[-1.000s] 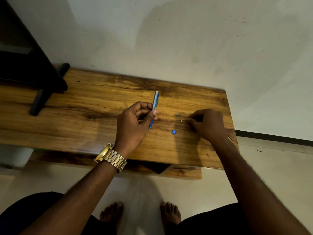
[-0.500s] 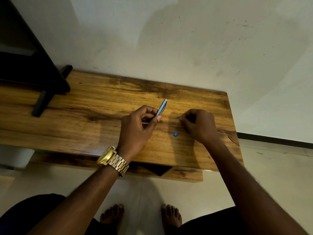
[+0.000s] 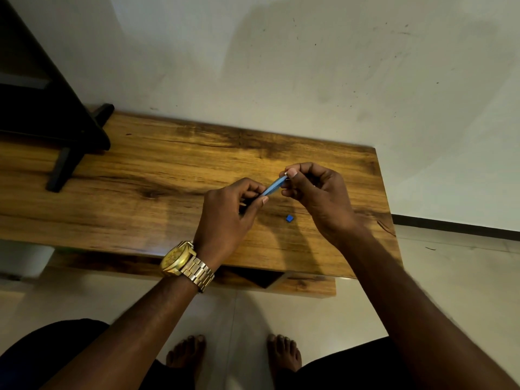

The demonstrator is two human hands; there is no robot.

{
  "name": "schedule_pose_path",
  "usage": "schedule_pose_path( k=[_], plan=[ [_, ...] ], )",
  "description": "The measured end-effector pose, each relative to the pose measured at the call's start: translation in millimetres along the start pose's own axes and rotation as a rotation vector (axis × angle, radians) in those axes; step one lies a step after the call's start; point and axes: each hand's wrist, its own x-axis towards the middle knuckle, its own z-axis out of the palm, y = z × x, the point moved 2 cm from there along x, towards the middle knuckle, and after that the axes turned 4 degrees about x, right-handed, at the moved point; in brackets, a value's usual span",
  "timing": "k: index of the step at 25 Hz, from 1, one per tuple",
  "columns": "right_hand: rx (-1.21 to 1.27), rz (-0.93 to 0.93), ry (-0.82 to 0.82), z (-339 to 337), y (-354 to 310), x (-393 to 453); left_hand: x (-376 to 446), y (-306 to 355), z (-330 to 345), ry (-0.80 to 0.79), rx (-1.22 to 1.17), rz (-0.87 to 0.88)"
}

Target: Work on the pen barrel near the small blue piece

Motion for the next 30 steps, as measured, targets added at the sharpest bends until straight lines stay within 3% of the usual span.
schedule_pose_path(
  k=[11,25,30],
  plan=[
    [0.015,0.013,-0.02,-4.0,1.5,0.9,0.5,-0.1,-0.1,0.009,0.005,0.001],
    [-0.173,-0.067,-0.083,-13.3,-3.9,-0.8,-1.3,2.5,-1.3,0.013,0.097,0.044],
    [-0.09,-0.003,-0.078,-14.1,-1.5,-1.1,-2.0,2.2,-1.9,-0.003,0.116,0.029]
  ],
)
